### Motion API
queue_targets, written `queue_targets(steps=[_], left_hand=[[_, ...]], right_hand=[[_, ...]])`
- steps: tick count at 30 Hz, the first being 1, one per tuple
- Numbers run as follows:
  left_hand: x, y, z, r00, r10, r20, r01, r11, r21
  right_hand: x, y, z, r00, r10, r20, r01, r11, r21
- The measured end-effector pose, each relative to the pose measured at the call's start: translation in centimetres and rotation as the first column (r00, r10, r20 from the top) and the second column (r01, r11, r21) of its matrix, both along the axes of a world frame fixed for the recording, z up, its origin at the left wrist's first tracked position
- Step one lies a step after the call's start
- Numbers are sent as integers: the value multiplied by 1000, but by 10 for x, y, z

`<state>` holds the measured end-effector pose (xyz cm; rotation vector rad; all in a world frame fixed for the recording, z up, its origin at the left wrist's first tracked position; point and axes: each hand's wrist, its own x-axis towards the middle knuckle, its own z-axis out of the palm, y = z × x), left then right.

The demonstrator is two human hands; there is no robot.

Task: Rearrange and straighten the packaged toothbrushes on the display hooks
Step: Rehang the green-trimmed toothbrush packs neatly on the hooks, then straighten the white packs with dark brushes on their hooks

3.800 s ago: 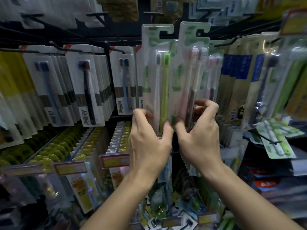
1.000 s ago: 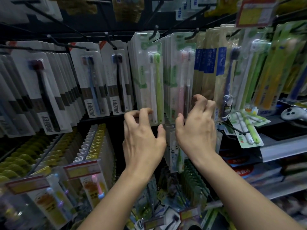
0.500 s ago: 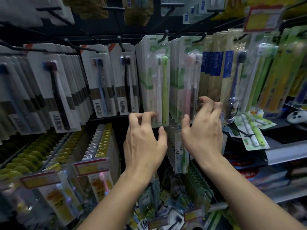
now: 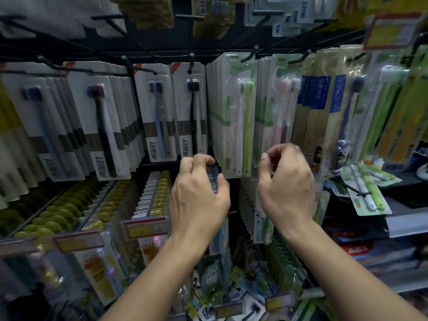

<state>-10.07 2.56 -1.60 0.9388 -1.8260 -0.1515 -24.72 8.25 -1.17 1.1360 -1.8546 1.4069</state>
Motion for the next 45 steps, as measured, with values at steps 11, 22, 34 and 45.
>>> queue_targets(steps=[11, 22, 34, 45], left_hand=[[30, -6, 8, 998, 43, -47, -42, 999, 19], [61, -19, 13, 994, 86, -69, -84, 996, 34], [74, -38, 31, 996, 90, -20, -84, 975, 206], [64, -89, 58, 996, 84, 43, -94, 937, 338]], right_hand=[[27, -14, -1, 995, 97, -38, -96, 995, 23], [66, -32, 0, 977, 211, -44, -204, 971, 124], [100, -60, 21, 941, 313, 126, -335, 910, 245], [94, -109, 49, 944, 269, 189, -325, 855, 404]])
